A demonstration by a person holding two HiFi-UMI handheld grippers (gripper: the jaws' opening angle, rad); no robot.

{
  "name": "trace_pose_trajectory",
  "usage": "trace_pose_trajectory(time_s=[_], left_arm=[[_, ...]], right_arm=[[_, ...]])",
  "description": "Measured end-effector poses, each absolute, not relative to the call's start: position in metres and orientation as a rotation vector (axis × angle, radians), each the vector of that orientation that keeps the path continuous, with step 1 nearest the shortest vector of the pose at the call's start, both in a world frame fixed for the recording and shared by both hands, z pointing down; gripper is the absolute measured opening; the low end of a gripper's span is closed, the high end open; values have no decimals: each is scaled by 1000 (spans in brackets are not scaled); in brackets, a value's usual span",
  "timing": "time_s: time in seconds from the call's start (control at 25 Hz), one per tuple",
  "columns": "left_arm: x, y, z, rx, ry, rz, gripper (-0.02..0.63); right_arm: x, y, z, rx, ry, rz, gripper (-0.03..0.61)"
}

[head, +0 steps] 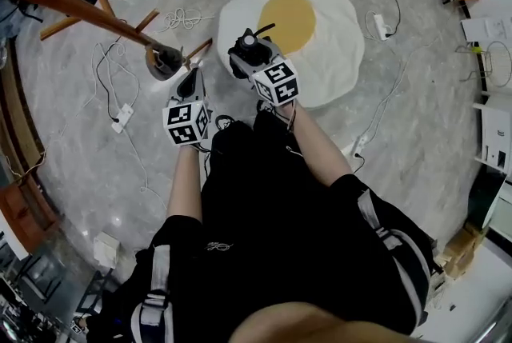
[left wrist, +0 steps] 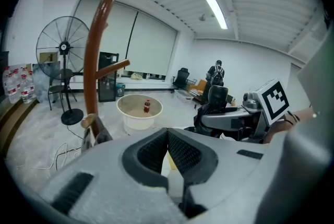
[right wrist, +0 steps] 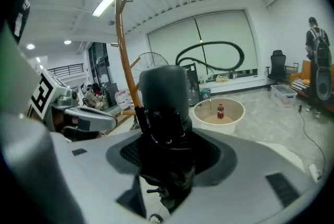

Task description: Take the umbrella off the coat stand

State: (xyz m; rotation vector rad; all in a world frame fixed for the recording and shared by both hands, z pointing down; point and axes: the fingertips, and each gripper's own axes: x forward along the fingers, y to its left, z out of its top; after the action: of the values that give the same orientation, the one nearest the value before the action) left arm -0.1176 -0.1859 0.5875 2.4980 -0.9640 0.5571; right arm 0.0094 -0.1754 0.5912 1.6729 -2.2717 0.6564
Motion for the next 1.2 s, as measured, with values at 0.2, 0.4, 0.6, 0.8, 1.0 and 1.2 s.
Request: trace_pose_trajectory(time_s=[0.2,0.4,0.6,0.8,1.0,1.2], left_arm=[[-69,-177,584,2548,-884,576,-2],[-22,-159,577,2590,-831,578,-2],[10,-149,566,2626,-813,567,-2],[27,-150,540,2662,-822,517,-2],[39,-159,493,2730,-849,405,-2],[44,-170,441,2818,-899,308,-2]], right_arm=[[60,-138,583,1788,-2205,668,235],[102,-105,570,1843,-2169,647,235],[135,-85,548,1909,-2149,645,235],[150,-79,521,1942,-2167,600,235],[160,-89,485,1980,-2204,506,235],[165,-103,443,1998,-2254,446,235]])
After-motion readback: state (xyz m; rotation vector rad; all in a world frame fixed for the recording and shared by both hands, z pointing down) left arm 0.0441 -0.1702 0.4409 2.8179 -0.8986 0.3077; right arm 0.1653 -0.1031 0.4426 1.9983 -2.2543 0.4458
